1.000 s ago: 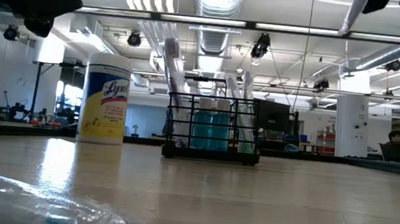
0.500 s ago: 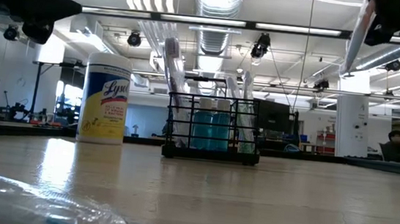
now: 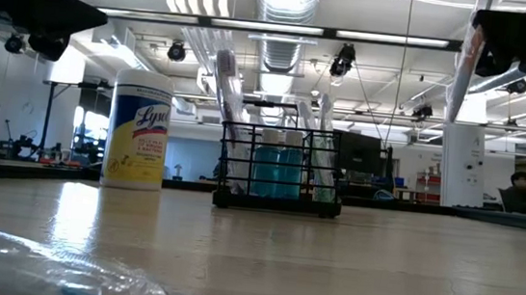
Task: Pick & Place toothbrushing station
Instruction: Put the orange toothbrush into the black mesh organizer
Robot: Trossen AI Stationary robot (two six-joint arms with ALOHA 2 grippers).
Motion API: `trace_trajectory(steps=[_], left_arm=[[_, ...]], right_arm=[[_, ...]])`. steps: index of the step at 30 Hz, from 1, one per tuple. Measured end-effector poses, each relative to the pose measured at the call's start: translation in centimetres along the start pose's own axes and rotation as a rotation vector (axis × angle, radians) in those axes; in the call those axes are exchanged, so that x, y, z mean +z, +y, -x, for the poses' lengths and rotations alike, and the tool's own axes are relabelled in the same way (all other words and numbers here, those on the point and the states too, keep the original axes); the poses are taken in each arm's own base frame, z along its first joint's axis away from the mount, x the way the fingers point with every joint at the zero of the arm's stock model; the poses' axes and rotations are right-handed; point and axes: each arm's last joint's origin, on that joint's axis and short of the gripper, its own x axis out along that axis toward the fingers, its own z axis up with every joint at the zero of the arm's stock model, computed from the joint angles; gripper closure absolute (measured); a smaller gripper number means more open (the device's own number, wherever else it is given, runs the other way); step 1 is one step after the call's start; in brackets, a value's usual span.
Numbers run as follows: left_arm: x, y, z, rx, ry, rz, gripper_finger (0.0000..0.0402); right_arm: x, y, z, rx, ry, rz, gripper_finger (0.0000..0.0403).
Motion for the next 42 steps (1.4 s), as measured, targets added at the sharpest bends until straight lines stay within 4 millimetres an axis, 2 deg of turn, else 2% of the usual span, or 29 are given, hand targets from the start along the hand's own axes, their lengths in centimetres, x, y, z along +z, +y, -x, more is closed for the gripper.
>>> trace_trajectory(steps=[23, 42], left_arm=[[-0.3, 0.0, -0.1, 0.008, 0.007, 0.016, 0.0378], [0.1, 0.0, -0.1, 0.007, -0.033, -0.028, 0.0378]], right_arm=[[0.4, -0.2, -0.1, -0.037, -0.034, -0.035, 0.038], [1.4, -0.6, -2.4, -0.133, -0.182, -0.106, 0.038]])
